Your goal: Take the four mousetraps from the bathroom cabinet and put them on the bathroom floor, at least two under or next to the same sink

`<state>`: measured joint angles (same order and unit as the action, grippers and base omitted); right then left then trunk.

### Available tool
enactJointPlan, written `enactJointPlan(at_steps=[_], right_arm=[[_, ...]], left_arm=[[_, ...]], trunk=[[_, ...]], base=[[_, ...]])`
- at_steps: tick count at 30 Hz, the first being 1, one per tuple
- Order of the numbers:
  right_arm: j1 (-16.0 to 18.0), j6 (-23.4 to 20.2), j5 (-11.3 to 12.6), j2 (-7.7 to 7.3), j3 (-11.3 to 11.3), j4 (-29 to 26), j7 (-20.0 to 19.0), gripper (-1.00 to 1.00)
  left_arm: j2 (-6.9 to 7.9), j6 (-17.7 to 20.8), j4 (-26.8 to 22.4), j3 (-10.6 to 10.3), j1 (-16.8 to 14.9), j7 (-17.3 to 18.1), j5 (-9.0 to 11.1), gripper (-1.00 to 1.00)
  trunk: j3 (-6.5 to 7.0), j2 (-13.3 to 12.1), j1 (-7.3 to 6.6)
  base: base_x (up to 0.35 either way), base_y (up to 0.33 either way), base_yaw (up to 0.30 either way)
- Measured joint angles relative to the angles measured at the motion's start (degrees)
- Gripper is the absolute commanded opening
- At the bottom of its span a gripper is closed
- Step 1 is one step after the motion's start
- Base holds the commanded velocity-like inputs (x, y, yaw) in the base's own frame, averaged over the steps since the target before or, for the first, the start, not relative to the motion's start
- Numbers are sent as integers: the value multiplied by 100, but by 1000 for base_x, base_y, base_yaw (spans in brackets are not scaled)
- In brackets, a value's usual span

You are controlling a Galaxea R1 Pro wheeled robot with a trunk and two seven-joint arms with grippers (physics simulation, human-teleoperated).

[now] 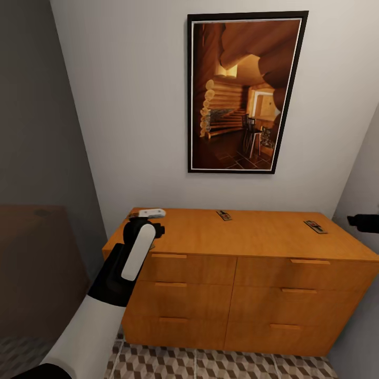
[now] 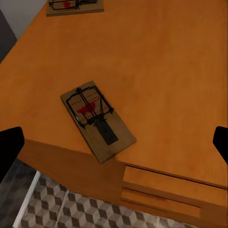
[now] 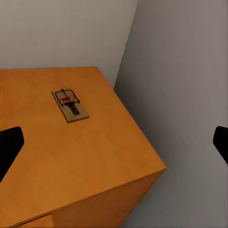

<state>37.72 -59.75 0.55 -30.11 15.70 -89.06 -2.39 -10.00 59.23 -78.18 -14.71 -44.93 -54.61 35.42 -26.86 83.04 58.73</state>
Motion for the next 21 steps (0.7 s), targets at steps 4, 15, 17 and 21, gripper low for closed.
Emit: enactJointPlan(at_steps=[4, 15, 17, 21], right_arm=[[-3, 0, 43, -32, 2, 0, -121, 100], [-5, 0, 196, -59, -55, 9, -483, 100], [-5, 1, 204, -60, -58, 10, -516, 100], [-6, 1, 225, -62, -71, 22, -677, 100]], left_arm=[[0, 0, -3, -15, 1, 11, 122, 100], [0, 1, -94, -26, -1, 18, 331, 100], [0, 1, -101, -26, -1, 18, 337, 100], [0, 1, -125, -27, -2, 18, 350, 100]], trunk=[[0, 0, 0], [0, 0, 0], [0, 0, 0], [0, 0, 0]], base=[[0, 0, 0], [0, 0, 0], [0, 0, 0], [0, 0, 0]])
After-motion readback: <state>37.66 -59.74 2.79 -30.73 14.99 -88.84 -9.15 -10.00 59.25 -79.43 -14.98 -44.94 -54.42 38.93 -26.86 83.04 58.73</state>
